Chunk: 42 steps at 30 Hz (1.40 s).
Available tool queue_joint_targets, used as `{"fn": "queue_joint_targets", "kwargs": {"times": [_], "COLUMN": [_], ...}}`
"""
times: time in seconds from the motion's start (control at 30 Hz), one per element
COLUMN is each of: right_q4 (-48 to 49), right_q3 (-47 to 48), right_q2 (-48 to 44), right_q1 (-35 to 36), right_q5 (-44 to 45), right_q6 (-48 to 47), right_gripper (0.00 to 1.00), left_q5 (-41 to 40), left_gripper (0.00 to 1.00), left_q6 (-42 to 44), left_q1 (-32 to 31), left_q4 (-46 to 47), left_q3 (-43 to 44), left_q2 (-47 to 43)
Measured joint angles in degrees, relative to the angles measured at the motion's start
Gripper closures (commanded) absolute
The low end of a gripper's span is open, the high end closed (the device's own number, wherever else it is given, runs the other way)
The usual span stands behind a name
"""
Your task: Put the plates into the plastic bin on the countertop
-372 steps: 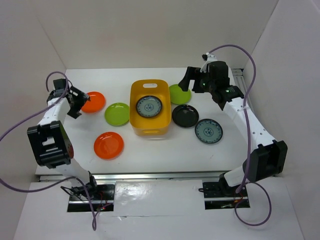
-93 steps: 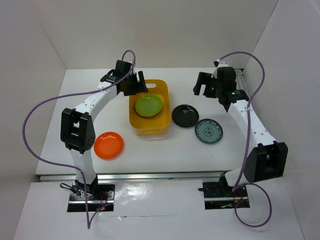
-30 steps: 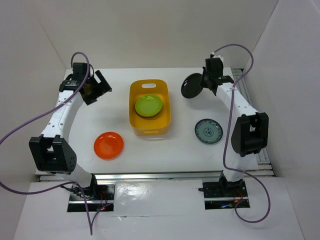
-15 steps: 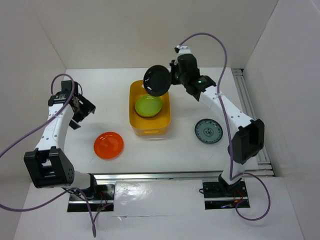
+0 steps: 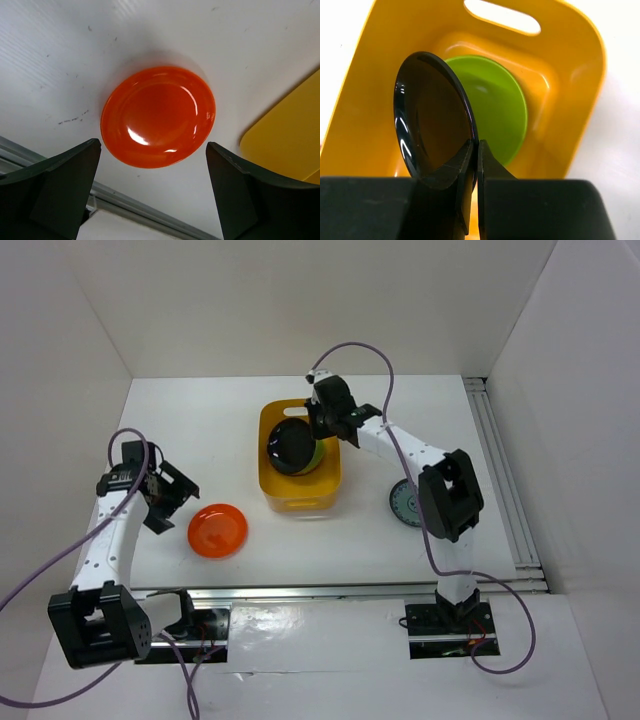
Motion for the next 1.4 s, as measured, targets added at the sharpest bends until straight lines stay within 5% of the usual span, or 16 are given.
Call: {"fn": "queue_joint_targets", "kwargs": {"times": [0.63,0.7,0.73,0.77,0.8,0.87,1.4], "right_q4": [0.07,0.02,0.02,0.02,0.04,0.07,0.0], "right_q3": [6.27,6.27,6.27,6.27,6.27,6.27,8.85], "right_q2": [5.44,5.44,5.44,5.44,5.44,5.44,0.83], "right_q1": [-2.4,-2.67,-2.82,-2.91,-3.02,-3.08,-0.35], "right_q5": [-1.33,-1.33,-1.44,-1.44,-1.75,-2.03,-6.78], "right_q6": [-1.51,-1.7,-1.75,-1.68,-2.12,-1.77,-2.14], "right_gripper": [1.0,0.89,0.68,0.67,0.29,0.0,0.0], "left_q5": [5.51,5.55,5.55,5.57,5.55,5.49,6.54], "left_gripper": [0.0,0.0,0.0,0.0,0.0,0.0,0.0], "left_q6": [1.22,1.18,1.16,1.16,1.03,0.42,-9.42], "left_q1": [-1.49,-2.14,-2.54,-2.8,-2.99,-3.32,-6.86], "left_q4": [0.92,0.96,0.98,1.05,1.25,1.44,3.45], "left_q3": [-7.48,-8.0,-8.15,-8.26,-8.41,-8.7,-19.67], "left_q2": [-4.83,-4.72,-4.68,-4.68,-4.66,-4.48,-3.76]}}
